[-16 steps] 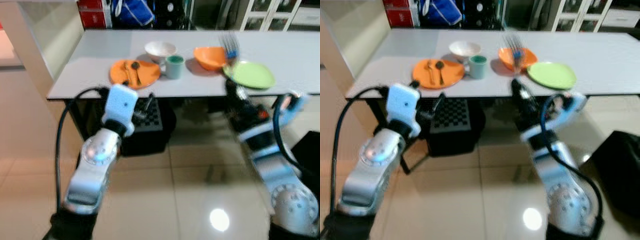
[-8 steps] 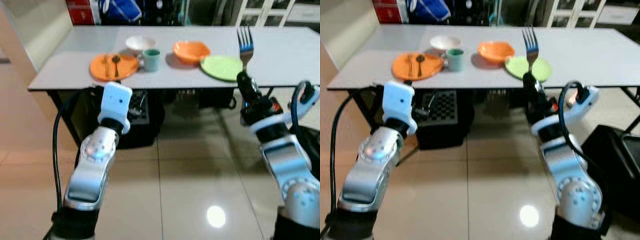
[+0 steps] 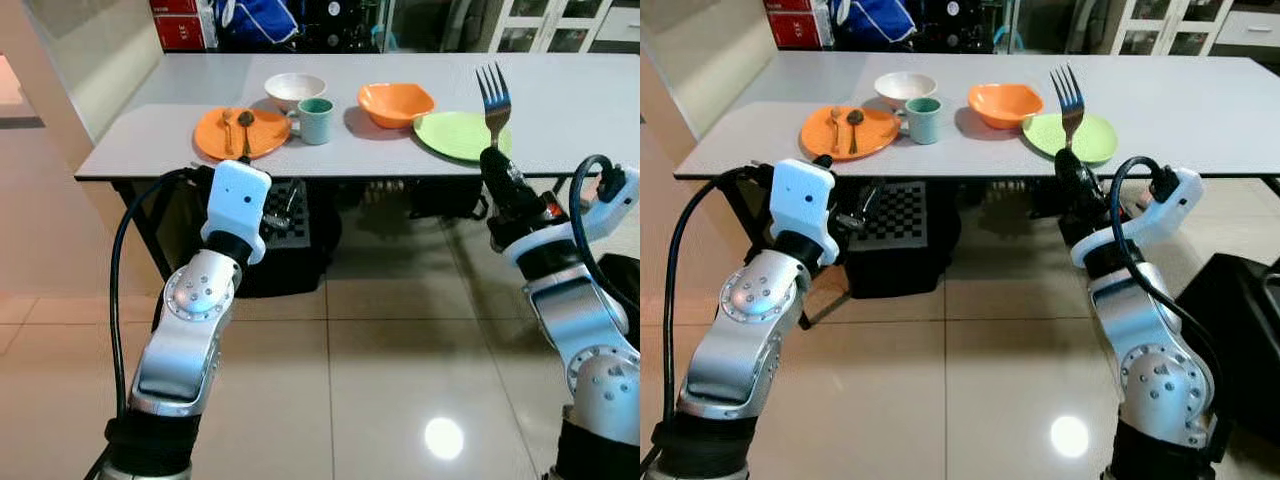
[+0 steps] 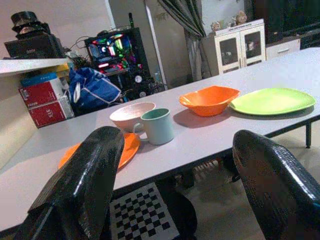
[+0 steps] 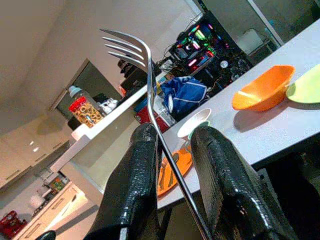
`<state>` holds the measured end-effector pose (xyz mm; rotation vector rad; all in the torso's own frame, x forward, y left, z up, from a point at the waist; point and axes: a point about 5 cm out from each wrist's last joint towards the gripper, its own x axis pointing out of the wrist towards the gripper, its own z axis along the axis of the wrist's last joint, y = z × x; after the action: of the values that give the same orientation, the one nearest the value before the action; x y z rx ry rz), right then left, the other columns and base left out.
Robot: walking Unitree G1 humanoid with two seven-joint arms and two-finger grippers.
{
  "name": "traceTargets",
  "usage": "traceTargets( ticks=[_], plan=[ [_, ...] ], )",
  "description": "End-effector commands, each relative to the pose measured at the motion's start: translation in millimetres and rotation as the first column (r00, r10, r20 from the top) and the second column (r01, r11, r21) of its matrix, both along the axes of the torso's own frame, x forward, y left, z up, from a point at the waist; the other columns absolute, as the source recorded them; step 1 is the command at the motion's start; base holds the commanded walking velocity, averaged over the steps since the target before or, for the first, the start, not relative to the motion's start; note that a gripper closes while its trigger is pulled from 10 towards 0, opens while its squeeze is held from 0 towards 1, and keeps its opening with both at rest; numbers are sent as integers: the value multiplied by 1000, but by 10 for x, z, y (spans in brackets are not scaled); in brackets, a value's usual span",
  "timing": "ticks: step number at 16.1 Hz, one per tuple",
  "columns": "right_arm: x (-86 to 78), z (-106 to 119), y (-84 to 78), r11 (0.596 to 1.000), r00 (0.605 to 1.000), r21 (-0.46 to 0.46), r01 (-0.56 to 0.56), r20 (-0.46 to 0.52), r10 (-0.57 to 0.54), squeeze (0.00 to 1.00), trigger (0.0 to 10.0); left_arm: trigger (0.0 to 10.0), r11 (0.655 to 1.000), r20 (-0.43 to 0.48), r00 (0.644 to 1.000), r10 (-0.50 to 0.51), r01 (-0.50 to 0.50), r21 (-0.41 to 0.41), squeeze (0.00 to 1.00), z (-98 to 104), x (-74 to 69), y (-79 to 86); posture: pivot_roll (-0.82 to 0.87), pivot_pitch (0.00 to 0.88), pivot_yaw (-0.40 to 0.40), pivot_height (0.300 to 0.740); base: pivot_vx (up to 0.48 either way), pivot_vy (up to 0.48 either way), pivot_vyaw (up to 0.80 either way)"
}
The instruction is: Setting the table
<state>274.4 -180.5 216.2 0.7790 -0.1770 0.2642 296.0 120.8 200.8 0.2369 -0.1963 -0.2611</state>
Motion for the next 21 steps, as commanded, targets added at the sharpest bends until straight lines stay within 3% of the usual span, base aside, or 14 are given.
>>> traceTargets(
  ticks=[1, 7, 10, 18, 21],
  plan=[
    [17, 40, -25, 1000, 1000, -4, 21, 9, -21, 0, 10000, 10000, 1000, 10, 1000, -14, 14, -4, 0, 36, 16, -13, -18, 0, 17, 740, 349, 0, -675],
    [116, -169, -241, 954, 969, -228, 194, -107, -223, 0, 10000, 10000, 999, -2, 999, -37, 37, 6, 0, 24, 26, -19, -17, 0, 19, 740, 394, 0, -198],
    [135, -178, -262, 922, 966, -334, 196, -95, -240, 0, 10000, 10000, 997, -22, 997, -72, 72, 17, 0, -12, 15, -66, -19, 0, 22, 740, 419, 0, 0],
    [181, -211, -239, 889, 963, -411, 200, -82, -255, 0, 10000, 10000, 994, -57, 994, -97, 99, 37, 0, -80, 5, -78, -20, 0, 25, 740, 421, 0, 0],
    [185, -286, -164, 866, 972, -482, 136, -105, -211, 0, 10000, 10000, 994, -61, 993, -101, 103, 40, 0, -94, -1, -85, -21, 0, 23, 740, 419, 0, 0]
  ],
)
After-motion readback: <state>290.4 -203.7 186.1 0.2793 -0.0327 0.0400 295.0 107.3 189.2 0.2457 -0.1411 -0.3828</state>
